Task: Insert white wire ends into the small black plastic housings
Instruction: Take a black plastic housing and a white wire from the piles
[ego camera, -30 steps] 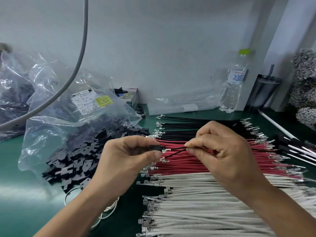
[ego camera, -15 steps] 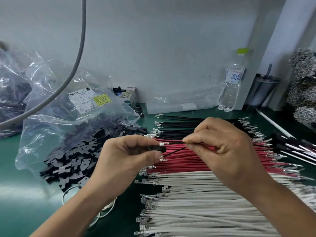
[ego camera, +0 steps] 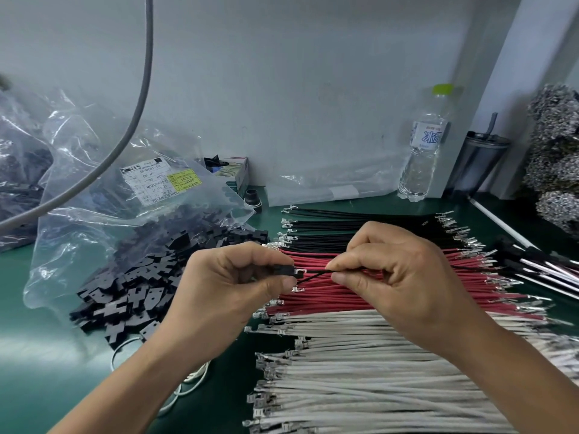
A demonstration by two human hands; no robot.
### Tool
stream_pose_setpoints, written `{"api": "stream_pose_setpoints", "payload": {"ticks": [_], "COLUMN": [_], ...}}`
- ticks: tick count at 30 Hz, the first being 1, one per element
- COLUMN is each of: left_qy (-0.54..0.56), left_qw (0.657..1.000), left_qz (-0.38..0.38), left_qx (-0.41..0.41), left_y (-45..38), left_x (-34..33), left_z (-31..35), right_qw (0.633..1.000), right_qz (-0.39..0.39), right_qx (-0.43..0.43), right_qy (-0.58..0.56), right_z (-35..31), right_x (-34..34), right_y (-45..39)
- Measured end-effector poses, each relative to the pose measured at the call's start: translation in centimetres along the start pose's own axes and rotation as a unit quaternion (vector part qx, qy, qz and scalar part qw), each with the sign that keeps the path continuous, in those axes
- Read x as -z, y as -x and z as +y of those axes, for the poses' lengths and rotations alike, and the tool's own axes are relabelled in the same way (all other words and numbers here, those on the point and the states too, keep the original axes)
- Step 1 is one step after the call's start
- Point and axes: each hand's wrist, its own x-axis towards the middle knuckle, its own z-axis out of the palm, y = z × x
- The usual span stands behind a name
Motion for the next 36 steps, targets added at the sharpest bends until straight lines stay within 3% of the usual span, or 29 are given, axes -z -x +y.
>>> {"api": "stream_pose_setpoints", "payload": {"ticks": [3, 7, 12, 22, 24, 27, 30, 33, 36], "left_qy": [-0.016, 0.045, 0.007, 0.0, 0.015, 0.059, 0.117, 0.144, 0.151], "left_qw": [1.0, 0.999, 1.0, 1.0, 1.0, 0.994, 0.981, 0.975, 0.974], "left_qz": [-0.003, -0.019, -0.011, 0.009, 0.019, 0.091, 0.146, 0.154, 0.156], "left_qx": [-0.015, 0.007, -0.005, -0.004, 0.0, 0.025, 0.059, 0.069, 0.072], "left_y": [0.0, 0.0, 0.1, 0.3, 0.1, -0.4, -0.7, -0.9, -1.0], "left_x": [0.0, -0.2, -0.4, -0.5, -0.6, -0.2, 0.7, 1.0, 1.1], "left_z": [-0.1, -0.4, -0.5, 0.1, 0.3, 0.3, 0.3, 0.4, 0.3], "right_qw": [1.0, 0.996, 0.999, 0.996, 0.988, 0.962, 0.96, 0.967, 0.967], "right_qz": [-0.001, -0.003, 0.013, 0.053, 0.088, 0.163, 0.086, -0.044, -0.112], "right_qx": [-0.022, -0.052, -0.015, 0.035, 0.058, 0.116, 0.143, 0.065, 0.007], "right_qy": [-0.018, -0.067, 0.03, 0.065, 0.11, 0.187, 0.225, 0.242, 0.229], "right_z": [-0.1, -0.4, -0.8, -1.3, -1.4, -1.1, -0.1, 1.1, 2.3], "right_x": [-0.3, -1.1, -1.3, -2.5, -2.0, -1.1, -1.2, -1.4, -1.2], "right_y": [0.0, 0.0, 0.0, 0.1, -0.2, -0.4, 0.2, -0.9, -2.1]}}
